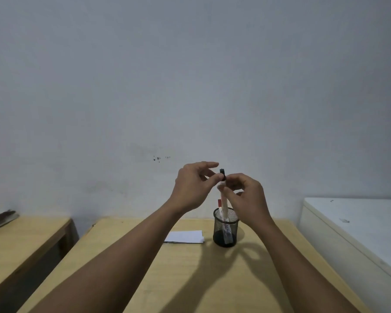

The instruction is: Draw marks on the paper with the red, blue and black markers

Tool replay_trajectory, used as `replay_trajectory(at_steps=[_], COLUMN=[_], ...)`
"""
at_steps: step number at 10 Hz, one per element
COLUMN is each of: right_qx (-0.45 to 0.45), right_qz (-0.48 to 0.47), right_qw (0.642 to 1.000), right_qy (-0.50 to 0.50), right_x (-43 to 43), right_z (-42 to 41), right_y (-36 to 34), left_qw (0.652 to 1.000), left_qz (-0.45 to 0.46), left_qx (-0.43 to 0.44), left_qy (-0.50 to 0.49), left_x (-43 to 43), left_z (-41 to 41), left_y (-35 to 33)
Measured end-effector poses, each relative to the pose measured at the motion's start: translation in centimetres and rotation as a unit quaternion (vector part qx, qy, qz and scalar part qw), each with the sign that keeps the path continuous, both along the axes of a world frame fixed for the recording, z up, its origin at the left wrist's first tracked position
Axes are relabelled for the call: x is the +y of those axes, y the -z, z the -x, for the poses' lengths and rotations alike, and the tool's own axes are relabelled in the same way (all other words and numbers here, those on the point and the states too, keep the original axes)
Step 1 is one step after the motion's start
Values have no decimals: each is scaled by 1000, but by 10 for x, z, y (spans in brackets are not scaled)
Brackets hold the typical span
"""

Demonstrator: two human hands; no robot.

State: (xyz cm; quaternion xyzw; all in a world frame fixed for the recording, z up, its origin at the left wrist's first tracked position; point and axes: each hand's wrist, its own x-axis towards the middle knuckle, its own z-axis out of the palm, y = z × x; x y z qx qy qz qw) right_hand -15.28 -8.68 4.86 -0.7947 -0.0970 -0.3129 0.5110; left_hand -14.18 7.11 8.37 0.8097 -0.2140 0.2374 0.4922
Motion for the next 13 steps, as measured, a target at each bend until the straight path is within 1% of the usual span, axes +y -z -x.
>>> replay_trajectory(at_steps=[1, 2, 3, 4, 5, 7, 8, 10, 11, 12, 13], right_qx=[-7, 1, 14, 37, 74, 120, 138, 147, 157, 155, 144], right_qz=[-3, 6, 28, 80, 124, 179, 189, 188, 194, 203, 202], right_qw=[999, 997, 996, 993, 986, 971, 966, 961, 958, 956, 957], right_qy=[46, 79, 78, 80, 87, 104, 108, 141, 141, 143, 149], right_x=[-17, -32, -41, -45, -49, -59, -59, -58, -57, -56, -52], right_z=[-19, -40, -58, -75, -89, -107, -112, -120, -120, -116, -110], right_y=[11, 22, 34, 49, 66, 93, 98, 105, 103, 100, 92], left_qw=[998, 974, 933, 913, 905, 902, 908, 908, 910, 918, 922], left_qz=[-58, -210, -339, -388, -410, -421, -408, -408, -403, -387, -375], left_qx=[11, 57, 86, 102, 104, 78, 78, 90, 89, 85, 77], left_qy=[-27, -60, -79, -72, -52, -49, -48, -36, -37, -35, -56], left_x=[-7, -9, -13, -22, -33, -50, -54, -54, -54, -51, -45], left_z=[-23, -47, -66, -81, -90, -107, -113, -118, -119, -113, -107], left_y=[21, 51, 80, 100, 113, 133, 137, 137, 136, 132, 120])
